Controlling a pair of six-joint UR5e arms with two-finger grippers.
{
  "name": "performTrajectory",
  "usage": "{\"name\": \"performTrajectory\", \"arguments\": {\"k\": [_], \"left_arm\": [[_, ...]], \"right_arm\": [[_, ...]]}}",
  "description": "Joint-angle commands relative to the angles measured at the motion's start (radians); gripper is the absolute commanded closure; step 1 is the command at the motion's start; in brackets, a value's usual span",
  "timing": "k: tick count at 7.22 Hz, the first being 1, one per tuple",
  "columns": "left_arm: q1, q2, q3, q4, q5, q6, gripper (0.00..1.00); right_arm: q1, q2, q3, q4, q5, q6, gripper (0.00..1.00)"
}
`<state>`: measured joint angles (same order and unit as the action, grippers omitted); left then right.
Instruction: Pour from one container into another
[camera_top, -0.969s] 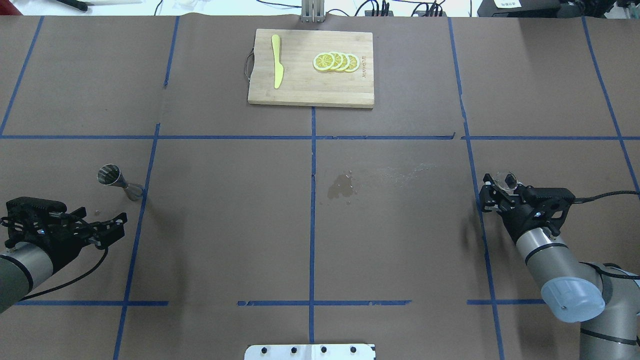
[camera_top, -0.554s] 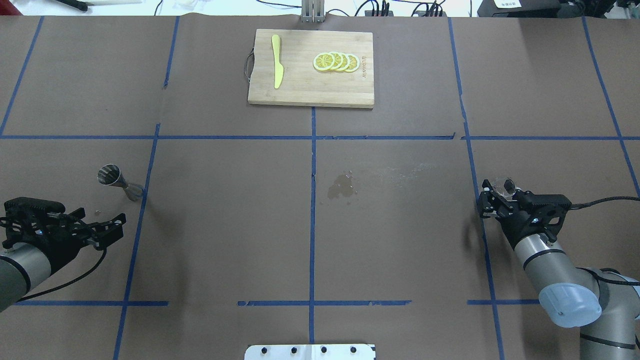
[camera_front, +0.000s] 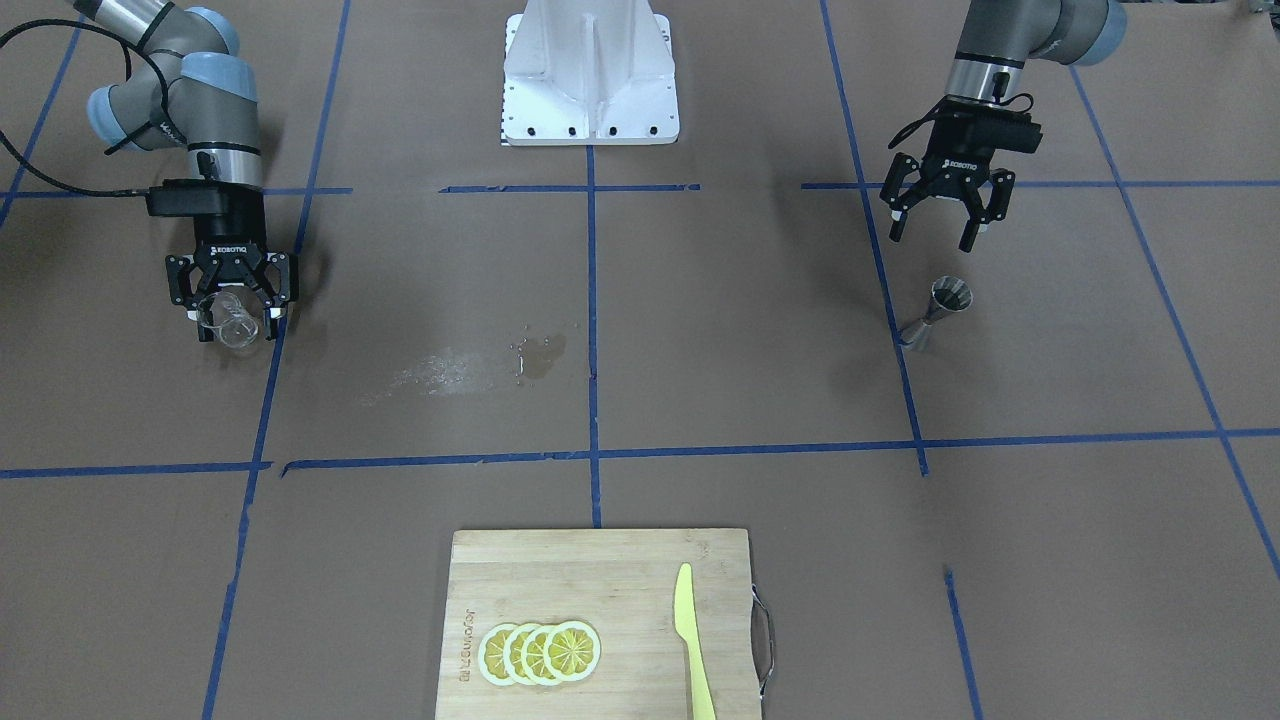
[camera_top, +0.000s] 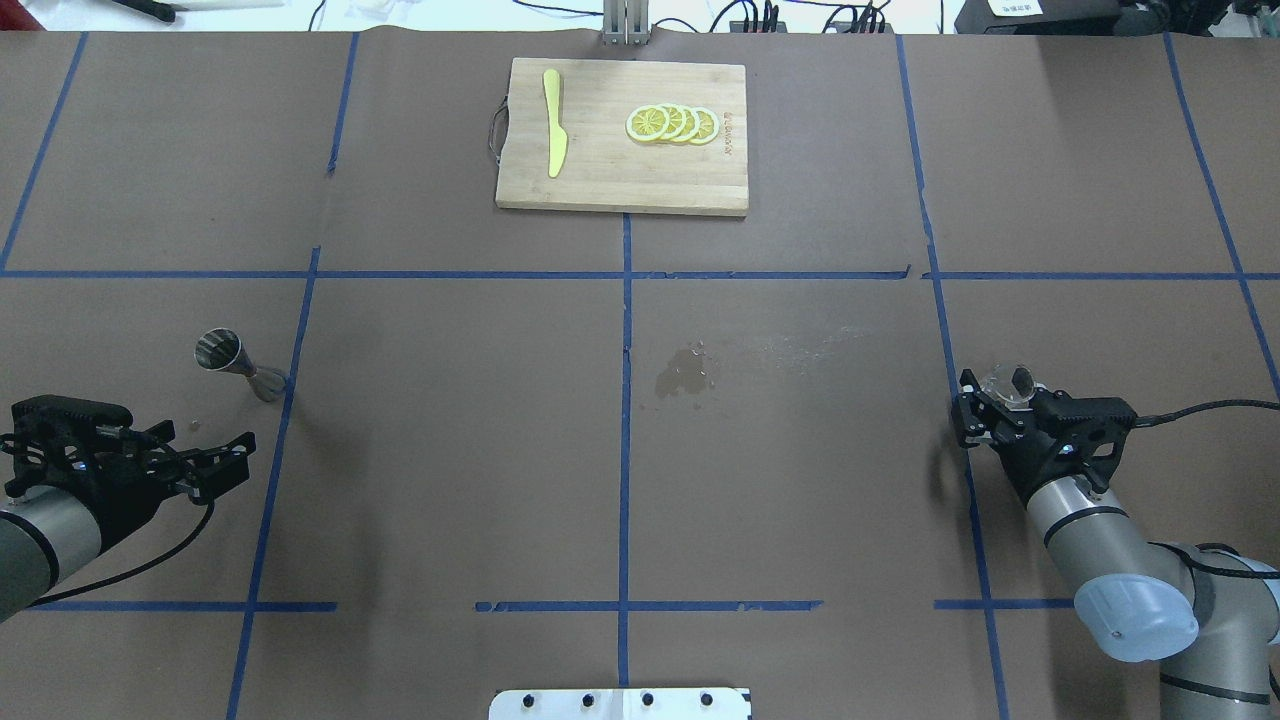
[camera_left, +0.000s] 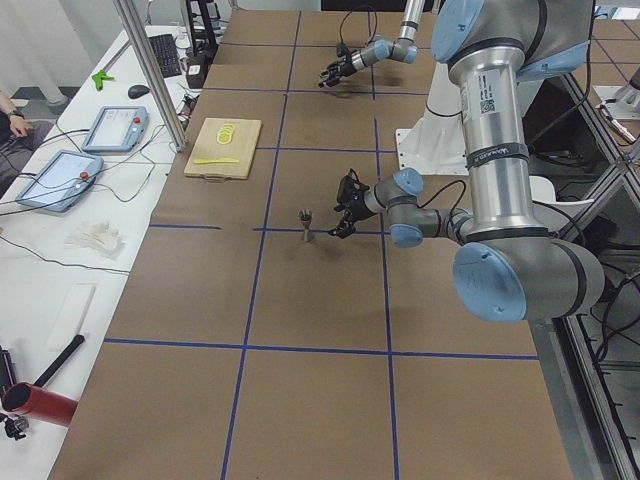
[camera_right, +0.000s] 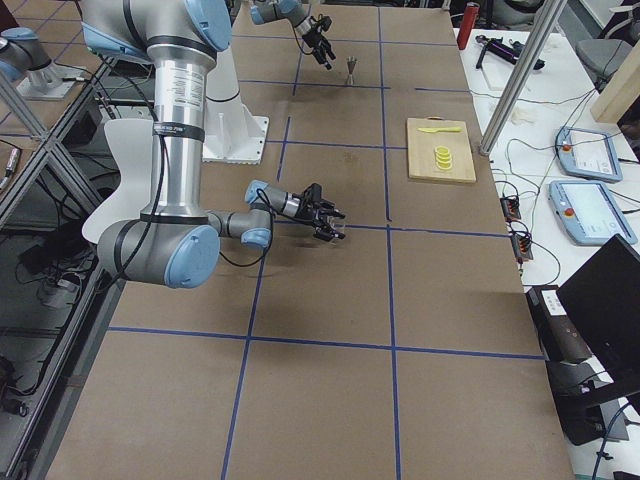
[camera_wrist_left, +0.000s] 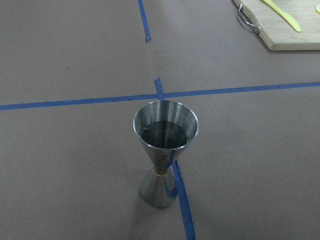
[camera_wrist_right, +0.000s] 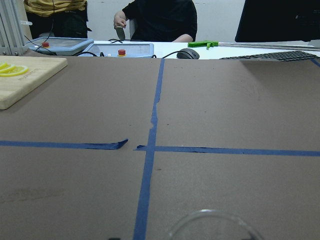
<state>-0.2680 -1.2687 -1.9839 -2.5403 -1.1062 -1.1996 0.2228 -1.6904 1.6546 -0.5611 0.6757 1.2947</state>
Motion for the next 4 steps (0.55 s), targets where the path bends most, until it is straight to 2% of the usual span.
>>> {"name": "performTrajectory", "arguments": {"k": [1, 4], "left_arm": [[0.001, 0.0, -0.021, 0.0, -0.029, -0.002, 0.0], [0.004, -0.001, -0.033, 0.0, -0.053, -0.005, 0.0]], "right_arm": [[0.0, 0.003, 0.007, 0.001, 0.001, -0.002, 0.01], [0.0, -0.008, 0.022, 0.001, 0.01, -0.005, 0.0]]}}
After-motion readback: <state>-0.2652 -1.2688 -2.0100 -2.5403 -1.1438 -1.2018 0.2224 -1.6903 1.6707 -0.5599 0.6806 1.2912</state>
